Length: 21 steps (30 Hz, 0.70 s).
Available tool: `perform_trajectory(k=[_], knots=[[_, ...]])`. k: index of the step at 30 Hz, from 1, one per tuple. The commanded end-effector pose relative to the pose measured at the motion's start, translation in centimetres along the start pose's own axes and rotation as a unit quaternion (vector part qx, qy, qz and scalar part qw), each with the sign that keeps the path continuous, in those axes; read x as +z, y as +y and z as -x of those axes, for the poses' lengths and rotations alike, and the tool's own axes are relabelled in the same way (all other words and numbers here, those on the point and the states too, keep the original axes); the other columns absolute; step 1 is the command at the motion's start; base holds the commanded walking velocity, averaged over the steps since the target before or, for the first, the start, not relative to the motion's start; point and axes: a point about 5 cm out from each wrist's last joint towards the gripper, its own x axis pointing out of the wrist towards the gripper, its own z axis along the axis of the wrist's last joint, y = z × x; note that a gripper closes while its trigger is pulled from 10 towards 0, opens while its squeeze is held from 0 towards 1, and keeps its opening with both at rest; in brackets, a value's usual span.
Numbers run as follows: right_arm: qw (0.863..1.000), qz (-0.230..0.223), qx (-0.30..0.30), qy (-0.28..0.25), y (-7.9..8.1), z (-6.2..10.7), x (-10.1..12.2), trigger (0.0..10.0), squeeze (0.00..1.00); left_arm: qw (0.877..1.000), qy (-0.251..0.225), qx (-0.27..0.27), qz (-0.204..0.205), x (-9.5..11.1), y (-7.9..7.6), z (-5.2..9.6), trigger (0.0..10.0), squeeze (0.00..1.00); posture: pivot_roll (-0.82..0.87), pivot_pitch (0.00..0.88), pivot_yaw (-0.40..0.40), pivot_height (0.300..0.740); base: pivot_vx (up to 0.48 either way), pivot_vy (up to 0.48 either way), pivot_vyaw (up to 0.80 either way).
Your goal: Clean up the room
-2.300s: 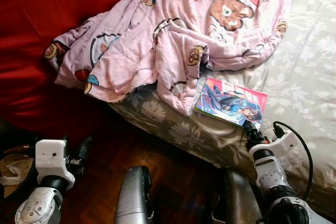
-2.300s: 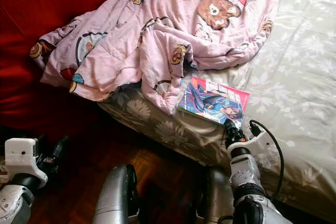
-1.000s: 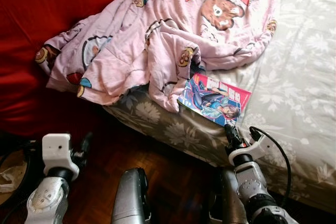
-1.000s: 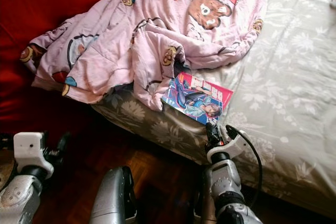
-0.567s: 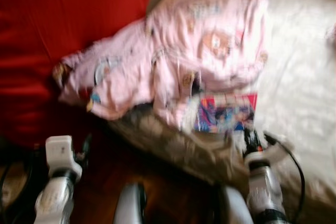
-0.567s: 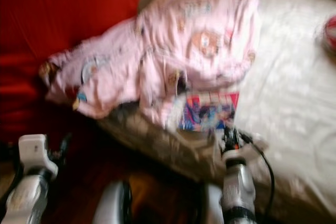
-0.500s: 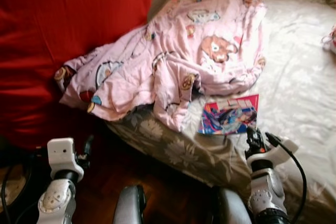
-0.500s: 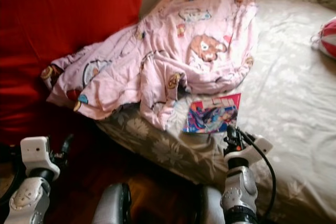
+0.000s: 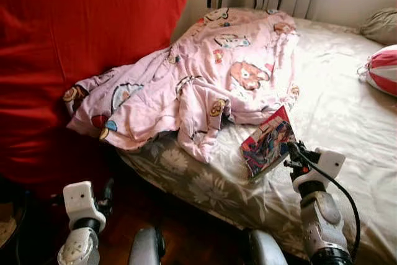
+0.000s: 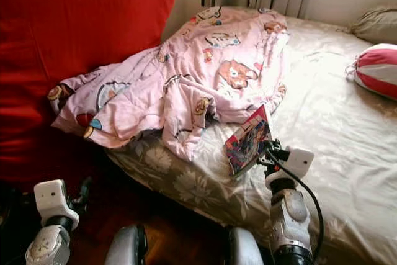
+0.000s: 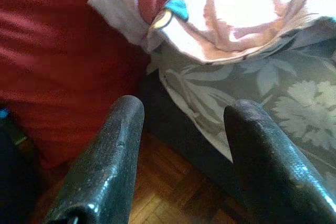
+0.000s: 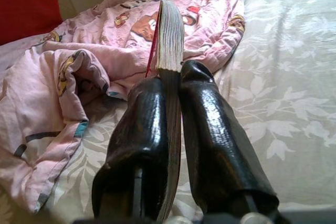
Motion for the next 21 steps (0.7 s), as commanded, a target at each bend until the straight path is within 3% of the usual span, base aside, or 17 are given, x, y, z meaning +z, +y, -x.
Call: perform_trajectory(k=[1, 10, 21], knots=[[1.0, 0.016, 0.005, -0.021, 0.2, -0.6, 1.3, 10.0, 0.0, 1.0, 0.004, 0.007, 0.009, -0.4, -0.1, -0.1, 10.0, 0.0, 0.1, 0.0, -0.04, 0.596, 0.0, 0.0, 0.0], [0.999, 0.031, 0.027, 0.006, 1.5, -1.1, 0.3, 10.0, 0.0, 0.998, 0.066, 0.014, 0.014, -3.4, 0.3, 0.4, 10.0, 0.0, 0.09, 0.0, -0.036, 0.666, 0.0, 0.0, 0.0], [0.997, 0.045, 0.049, 0.039, 2.0, -1.4, -0.4, 10.0, 0.0, 0.991, 0.128, 0.029, 0.025, -6.0, 0.7, 1.3, 10.0, 0.0, 0.1, 0.0, -0.057, 0.711, 0.0, 0.0, 0.0]])
